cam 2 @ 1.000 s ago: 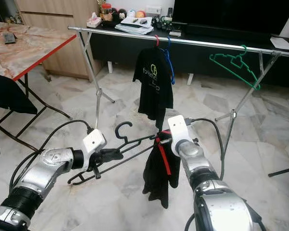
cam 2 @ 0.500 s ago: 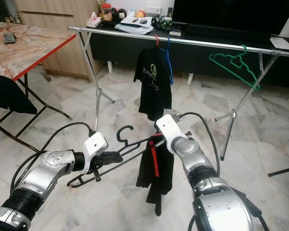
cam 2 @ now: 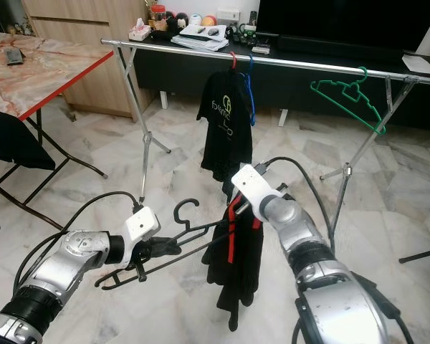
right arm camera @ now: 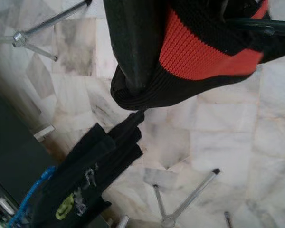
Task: Hang hanger
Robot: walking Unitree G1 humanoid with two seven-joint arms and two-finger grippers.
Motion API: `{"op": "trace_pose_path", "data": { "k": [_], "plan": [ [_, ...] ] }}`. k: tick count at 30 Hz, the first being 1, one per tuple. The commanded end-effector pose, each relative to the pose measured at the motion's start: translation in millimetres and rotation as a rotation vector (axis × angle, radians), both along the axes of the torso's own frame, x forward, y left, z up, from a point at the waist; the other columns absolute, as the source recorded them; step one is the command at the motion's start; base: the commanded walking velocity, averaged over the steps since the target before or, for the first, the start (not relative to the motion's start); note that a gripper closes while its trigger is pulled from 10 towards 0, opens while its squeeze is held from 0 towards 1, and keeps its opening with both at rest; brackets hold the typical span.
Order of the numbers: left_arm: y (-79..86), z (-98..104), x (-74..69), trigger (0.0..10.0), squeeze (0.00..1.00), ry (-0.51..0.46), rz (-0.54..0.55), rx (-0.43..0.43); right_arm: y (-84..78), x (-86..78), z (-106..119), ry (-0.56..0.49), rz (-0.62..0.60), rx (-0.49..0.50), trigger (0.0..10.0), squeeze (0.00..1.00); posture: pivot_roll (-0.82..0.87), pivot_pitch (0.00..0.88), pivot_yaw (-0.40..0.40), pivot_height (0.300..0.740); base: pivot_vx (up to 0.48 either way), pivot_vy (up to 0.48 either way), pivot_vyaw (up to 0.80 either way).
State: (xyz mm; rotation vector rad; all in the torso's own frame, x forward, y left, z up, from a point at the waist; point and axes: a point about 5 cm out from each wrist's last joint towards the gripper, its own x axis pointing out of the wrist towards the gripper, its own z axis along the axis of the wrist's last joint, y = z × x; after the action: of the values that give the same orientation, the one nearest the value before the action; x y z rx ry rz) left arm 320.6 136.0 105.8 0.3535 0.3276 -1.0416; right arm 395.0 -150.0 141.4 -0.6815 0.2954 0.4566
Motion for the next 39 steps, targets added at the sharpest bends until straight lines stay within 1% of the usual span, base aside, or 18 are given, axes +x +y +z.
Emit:
{"op": "trace_pose_path", "data": {
  "k": [1, 3, 7, 11, 14, 15, 16, 18, 21, 24, 25, 27, 28, 30, 33, 34, 37, 39],
  "plan": [
    [-1.9, 3.0, -2.0, 10.0, 0.0, -0.011, -0.021, -0.018, 7.8, 2.8, 11.9, -0.049, 0.062, -0.003, 10.0, 0.0, -0.04, 0.09, -0.043, 0.74, 0.0, 0.0, 0.0],
    [-3.8, 8.0, -1.5, 10.0, 0.0, -0.02, -0.022, -0.062, 10.6, 1.3, 11.1, -0.051, 0.097, 0.014, 10.0, 0.0, -0.04, 0.09, -0.042, 0.74, 0.0, 0.0, 0.0],
    [-3.7, 9.1, -0.1, 10.0, 0.0, -0.034, -0.014, -0.064, 8.7, -0.1, 8.7, -0.046, 0.109, 0.014, 10.0, 0.0, -0.03, 0.088, -0.042, 0.74, 0.0, 0.0, 0.0],
    [-3.3, 8.2, 2.5, 10.0, 0.0, -0.058, 0.012, -0.05, 13.0, -0.4, 11.1, -0.031, 0.131, 0.082, 10.0, 0.0, -0.04, 0.091, -0.041, 0.74, 0.0, 0.0, 0.0],
    [-3.9, 8.0, 6.0, 10.0, 0.0, -0.082, 0.042, -0.053, 22.4, -3.9, 10.7, -0.007, 0.202, 0.157, 10.0, 0.0, -0.04, 0.093, -0.04, 0.74, 0.0, 0.0, 0.0],
    [-4.7, 7.9, 5.4, 10.0, 0.0, -0.075, 0.035, -0.059, 24.7, -6.0, 8.6, 0.004, 0.23, 0.163, 10.0, 0.0, -0.04, 0.095, -0.039, 0.74, 0.0, 0.0, 0.0],
    [-5.1, 7.9, 5.6, 10.0, 0.0, -0.078, 0.038, -0.06, 24.5, -8.0, 5.4, 0.012, 0.249, 0.14, 10.0, 0.0, -0.04, 0.096, -0.039, 0.74, 0.0, 0.0, 0.0],
    [-5.2, 7.9, 5.7, 10.0, 0.0, -0.08, 0.04, -0.06, 24.1, -8.5, 4.4, 0.014, 0.253, 0.132, 10.0, 0.0, -0.04, 0.096, -0.039, 0.74, 0.0, 0.0, 0.0],
    [-4.4, 6.9, 6.0, 10.0, 0.0, -0.078, 0.05, -0.062, 25.2, -10.8, 4.6, 0.025, 0.284, 0.162, 10.0, 0.0, -0.04, 0.101, -0.037, 0.74, 0.0, 0.0, 0.0],
    [-4.5, 5.6, 5.3, 10.0, 0.0, -0.068, 0.049, -0.069, 28.8, -14.5, 7.6, 0.026, 0.354, 0.189, 10.0, 0.0, -0.04, 0.102, -0.036, 0.74, 0.0, 0.0, 0.0],
    [-3.6, 3.8, 6.4, 10.0, 0.0, -0.07, 0.07, -0.06, 30.1, -17.8, 9.4, 0.023, 0.403, 0.19, 10.0, 0.0, -0.05, 0.105, -0.037, 0.74, 0.0, 0.0, 0.0],
    [-2.5, 2.6, 7.6, 10.0, 0.0, -0.068, 0.089, -0.049, 29.8, -18.4, 10.3, 0.02, 0.41, 0.188, 10.0, 0.0, -0.05, 0.105, -0.037, 0.74, 0.0, 0.0, 0.0],
    [1.0, -0.6, 9.9, 10.0, 0.0, -0.076, 0.118, -0.013, 23.1, -14.7, 13.5, -0.003, 0.339, 0.189, 10.0, 0.0, -0.05, 0.105, -0.038, 0.74, 0.0, 0.0, 0.0],
    [2.8, -2.3, 10.5, 10.0, 0.0, -0.08, 0.127, 0.008, 17.4, -12.1, 14.6, -0.014, 0.283, 0.182, 10.0, 0.0, -0.05, 0.105, -0.038, 0.74, 0.0, 0.0, 0.0],
    [6.4, -5.7, 10.2, 10.0, 0.0, -0.077, 0.135, 0.047, 1.9, -9.4, 5.4, -0.003, 0.167, 0.083, 10.0, 0.0, -0.05, 0.109, -0.038, 0.74, 0.0, 0.0, 0.0],
    [8.3, -7.0, 10.2, 10.0, 0.0, -0.072, 0.145, 0.059, -4.0, -8.4, 2.5, 0.0, 0.111, 0.073, 10.0, 0.0, -0.05, 0.109, -0.038, 0.74, 0.0, 0.0, 0.0],
    [12.5, -9.4, 10.4, 10.0, 0.0, -0.067, 0.166, 0.08, -11.9, -7.9, 0.4, -0.001, 0.029, 0.095, 10.0, 0.0, -0.04, 0.111, -0.039, 0.74, 0.0, 0.0, 0.0],
    [16.0, -10.6, 11.5, 10.0, 0.0, -0.078, 0.192, 0.09, -13.0, -8.5, -0.4, -0.001, 0.012, 0.105, 10.0, 0.0, -0.04, 0.111, -0.039, 0.74, 0.0, 0.0, 0.0]
  ]
}}
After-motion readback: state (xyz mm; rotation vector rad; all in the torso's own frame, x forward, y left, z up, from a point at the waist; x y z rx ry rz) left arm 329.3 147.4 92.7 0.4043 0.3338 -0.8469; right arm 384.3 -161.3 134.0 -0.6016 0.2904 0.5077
